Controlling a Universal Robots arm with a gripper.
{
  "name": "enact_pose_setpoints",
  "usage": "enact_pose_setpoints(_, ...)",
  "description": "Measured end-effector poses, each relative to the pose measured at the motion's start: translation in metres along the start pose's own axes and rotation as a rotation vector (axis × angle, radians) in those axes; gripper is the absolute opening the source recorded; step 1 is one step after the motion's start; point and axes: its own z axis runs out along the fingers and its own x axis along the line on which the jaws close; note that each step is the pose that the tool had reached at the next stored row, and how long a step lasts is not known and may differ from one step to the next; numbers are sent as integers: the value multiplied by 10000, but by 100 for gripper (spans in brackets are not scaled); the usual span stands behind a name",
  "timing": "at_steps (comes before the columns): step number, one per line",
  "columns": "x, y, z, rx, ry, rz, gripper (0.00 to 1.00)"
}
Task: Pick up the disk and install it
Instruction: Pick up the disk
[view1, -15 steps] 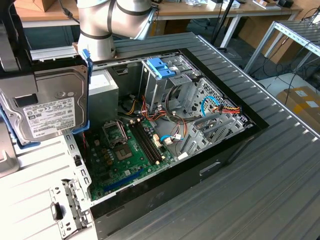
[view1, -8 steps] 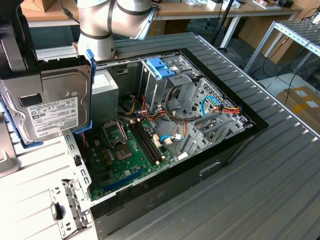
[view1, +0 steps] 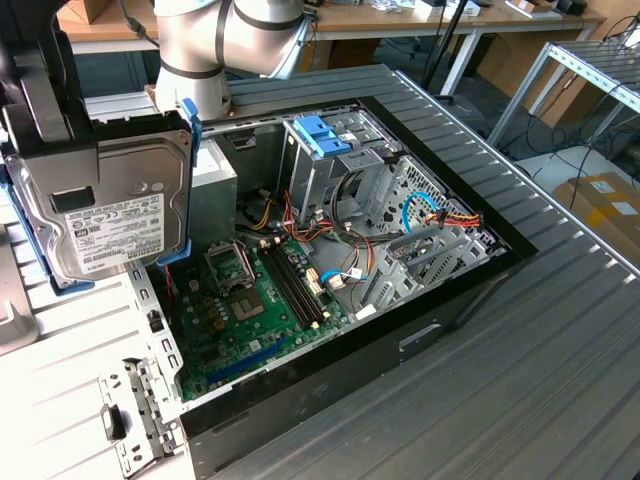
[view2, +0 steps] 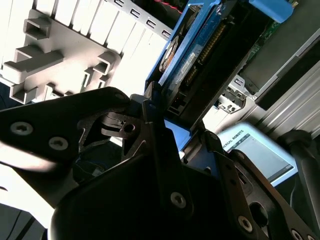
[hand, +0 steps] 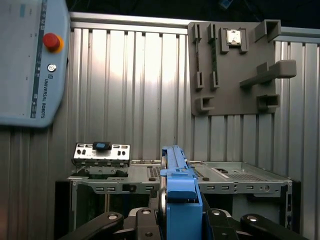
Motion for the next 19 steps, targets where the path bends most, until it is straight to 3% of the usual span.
enact_pose_setpoints(19,28,-111,-2,0,0,0,37)
